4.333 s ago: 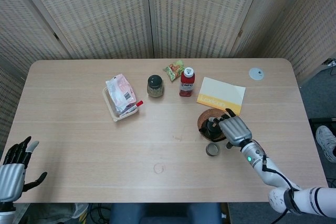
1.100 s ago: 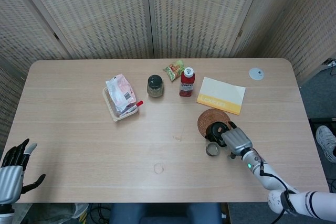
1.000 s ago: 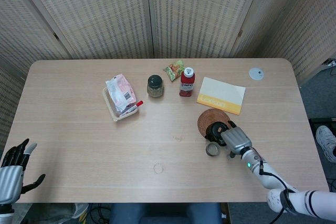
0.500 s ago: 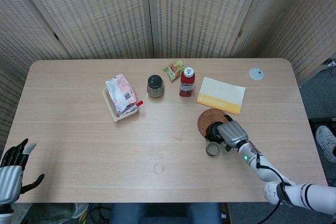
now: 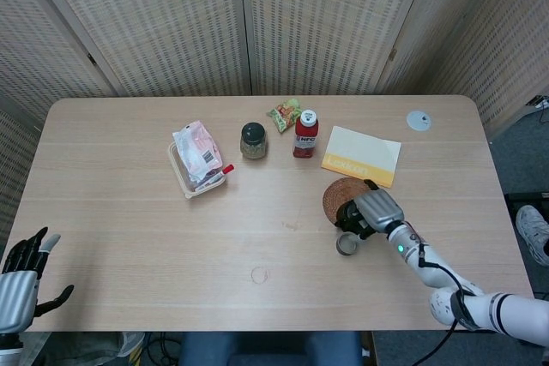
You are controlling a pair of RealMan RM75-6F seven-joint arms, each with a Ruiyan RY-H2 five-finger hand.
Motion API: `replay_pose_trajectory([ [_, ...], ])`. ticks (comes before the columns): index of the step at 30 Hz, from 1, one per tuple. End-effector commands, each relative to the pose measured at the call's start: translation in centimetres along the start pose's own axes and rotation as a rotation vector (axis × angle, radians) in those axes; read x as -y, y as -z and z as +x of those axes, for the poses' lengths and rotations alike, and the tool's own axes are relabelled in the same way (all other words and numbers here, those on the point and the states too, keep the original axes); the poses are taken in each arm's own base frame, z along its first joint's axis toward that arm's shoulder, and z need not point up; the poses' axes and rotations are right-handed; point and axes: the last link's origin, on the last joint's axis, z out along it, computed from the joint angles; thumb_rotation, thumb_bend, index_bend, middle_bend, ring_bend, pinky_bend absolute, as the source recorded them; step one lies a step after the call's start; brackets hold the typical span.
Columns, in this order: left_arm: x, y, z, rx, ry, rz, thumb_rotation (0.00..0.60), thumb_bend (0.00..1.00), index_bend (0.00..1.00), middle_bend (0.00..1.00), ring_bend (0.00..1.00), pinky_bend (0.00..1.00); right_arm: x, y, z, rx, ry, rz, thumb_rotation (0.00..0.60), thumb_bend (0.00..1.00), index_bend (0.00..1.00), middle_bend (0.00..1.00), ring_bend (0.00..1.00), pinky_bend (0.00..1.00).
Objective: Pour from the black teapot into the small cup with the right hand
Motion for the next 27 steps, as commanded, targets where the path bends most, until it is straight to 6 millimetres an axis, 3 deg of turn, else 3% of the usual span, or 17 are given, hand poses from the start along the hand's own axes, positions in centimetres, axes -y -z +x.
replay_pose_trajectory([
  [1, 0.0, 0.0, 0.0, 0.0, -0.001, 0.0, 0.6, 0.21, 0.1, 0.0, 0.07, 0.04, 0.0, 0.0, 0.2, -0.001, 0.0, 0.001, 0.444, 0.0, 0.92, 0.96, 0.84, 0.0],
  [4, 0.0, 0.0, 0.0, 0.0, -0.002, 0.0, 0.6, 0.2, 0.1, 0.0, 0.07, 0.04, 0.1, -0.1, 0.5, -0.021, -0.006, 0.006, 0.444, 0.01, 0.93, 0.97, 0.85, 0.02],
  [9, 0.0, 0.0, 0.1, -0.003, -0.002, -0.001, 0.6, 0.21, 0.1, 0.0, 0.07, 0.04, 0.3, 0.0, 1.2, -0.056, -0.009, 0.017, 0.443, 0.23, 0.95, 0.98, 0.86, 0.05],
  [21, 0.2, 0.1, 0.1, -0.006, 0.003, 0.001, 0.6, 0.2, 0.1, 0.0, 0.07, 0.04, 0.6, 0.2, 2.2, -0.113, -0.003, 0.03, 0.443, 0.42, 0.96, 0.99, 0.88, 0.15],
  [27, 0.2, 0.1, 0.0, -0.006, 0.005, -0.001, 0.6, 0.21, 0.1, 0.0, 0.07, 0.04, 0.6, 0.3, 2.4, -0.132, 0.001, 0.033, 0.534, 0.57, 0.96, 1.0, 0.88, 0.26],
])
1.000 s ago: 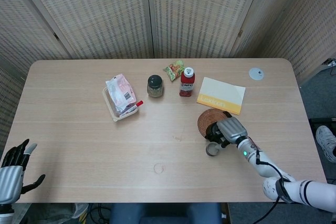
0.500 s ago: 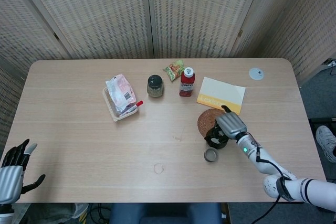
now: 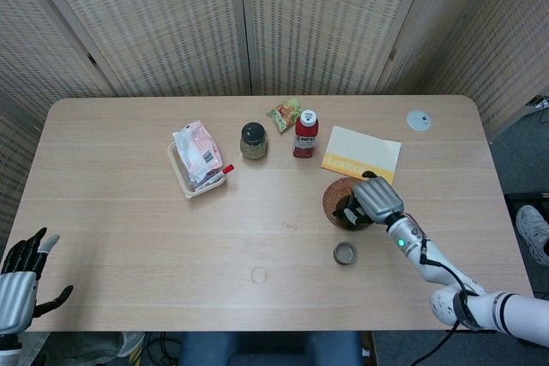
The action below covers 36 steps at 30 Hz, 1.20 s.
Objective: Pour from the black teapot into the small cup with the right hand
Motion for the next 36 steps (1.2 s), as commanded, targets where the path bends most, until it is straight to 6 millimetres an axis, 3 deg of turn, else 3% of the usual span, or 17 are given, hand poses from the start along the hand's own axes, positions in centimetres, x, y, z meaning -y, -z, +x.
replay_pose_trajectory([
  [1, 0.0, 0.0, 0.0, 0.0, 0.001, -0.001, 0.6, 0.21, 0.1, 0.0, 0.07, 0.04, 0.1, 0.1, 0.1, -0.005, -0.006, 0.004, 0.565, 0.6, 0.96, 1.0, 0.88, 0.29],
  [3, -0.1, 0.0, 0.0, 0.0, 0.002, -0.004, 0.6, 0.21, 0.1, 0.0, 0.07, 0.04, 0.1, 0.1, 0.2, -0.01, -0.009, 0.009, 0.6, 0.65, 0.96, 1.0, 0.88, 0.35],
  [7, -0.1, -0.1, -0.1, 0.0, 0.003, -0.004, 0.6, 0.2, 0.1, 0.0, 0.07, 0.04, 0.1, 0.2, 0.3, -0.01, -0.02, 0.012, 0.6, 0.67, 0.96, 1.0, 0.88, 0.41],
  [22, -0.1, -0.1, 0.0, 0.001, 0.0, -0.005, 0.6, 0.21, 0.1, 0.0, 0.07, 0.04, 0.3, 1.0, 1.1, -0.024, -0.022, 0.045, 0.6, 0.66, 0.96, 1.0, 0.88, 0.41],
  [36, -0.4, 0.0, 0.0, 0.003, -0.004, -0.007, 0.6, 0.21, 0.1, 0.0, 0.07, 0.04, 0.2, 4.8, 0.4, 0.026, 0.046, 0.102, 0.6, 0.66, 0.96, 1.0, 0.88, 0.41],
])
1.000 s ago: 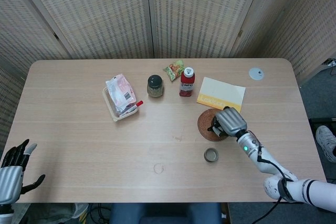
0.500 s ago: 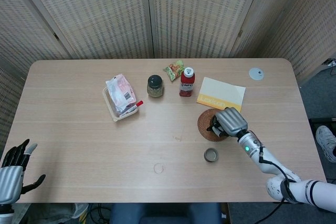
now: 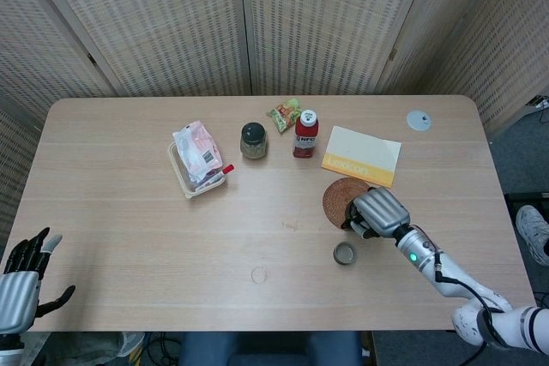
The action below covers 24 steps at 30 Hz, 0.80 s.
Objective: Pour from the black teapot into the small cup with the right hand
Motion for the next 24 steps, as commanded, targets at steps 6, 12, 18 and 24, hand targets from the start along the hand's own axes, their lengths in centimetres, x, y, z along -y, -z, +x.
replay_pose_trajectory([
  [6, -0.5, 0.0, -0.2, 0.002, 0.004, -0.012, 0.6, 0.21, 0.1, 0.0, 0.07, 0.04, -0.2, 1.7, -0.7, 0.045, 0.063, 0.007, 0.6, 0.66, 0.96, 1.0, 0.88, 0.41],
  [12, -0.5, 0.1, -0.3, 0.002, 0.006, -0.009, 0.6, 0.21, 0.1, 0.0, 0.07, 0.04, 0.0, 1.9, -1.1, 0.078, 0.117, 0.017, 0.6, 0.66, 0.96, 1.0, 0.88, 0.41],
  [18, -0.3, 0.3, -0.3, 0.0, 0.009, -0.003, 0.6, 0.2, 0.1, 0.0, 0.07, 0.04, 0.5, 1.5, -1.5, 0.108, 0.174, 0.034, 0.6, 0.66, 0.96, 1.0, 0.88, 0.41],
  [24, -0.1, 0.5, -0.3, -0.001, 0.014, 0.004, 0.6, 0.21, 0.1, 0.0, 0.07, 0.04, 1.3, 1.0, -1.8, 0.136, 0.244, 0.061, 0.6, 0.66, 0.96, 1.0, 0.88, 0.41],
])
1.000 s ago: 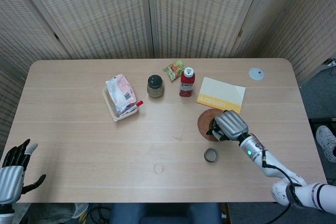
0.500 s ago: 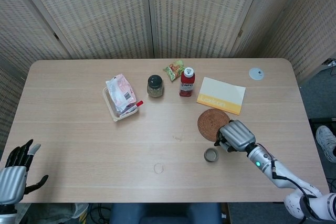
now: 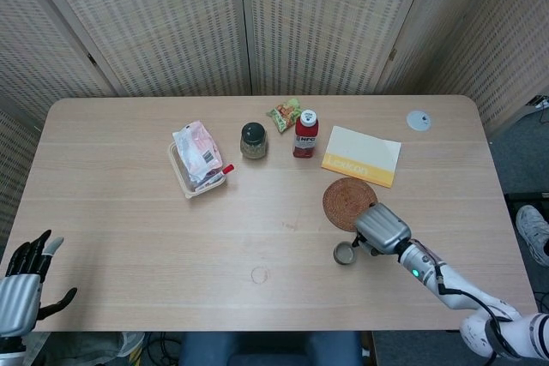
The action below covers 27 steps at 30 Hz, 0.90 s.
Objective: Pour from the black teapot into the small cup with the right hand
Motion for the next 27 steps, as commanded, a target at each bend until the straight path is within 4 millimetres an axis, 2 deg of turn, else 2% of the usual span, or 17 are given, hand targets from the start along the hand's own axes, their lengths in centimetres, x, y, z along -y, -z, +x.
replay_pose_trajectory([
  [1, 0.1, 0.1, -0.1, 0.001, 0.002, 0.002, 0.6, 0.2, 0.1, 0.0, 0.07, 0.04, 0.6, -0.4, 0.0, 0.016, 0.039, 0.017, 0.6, 0.66, 0.96, 1.0, 0.89, 0.41],
  [27, 0.7, 0.6, -0.3, -0.003, 0.013, 0.017, 0.6, 0.21, 0.1, 0.0, 0.07, 0.04, 2.7, -1.4, 1.2, 0.023, 0.29, 0.047, 0.6, 0.66, 0.96, 1.0, 0.89, 0.41],
])
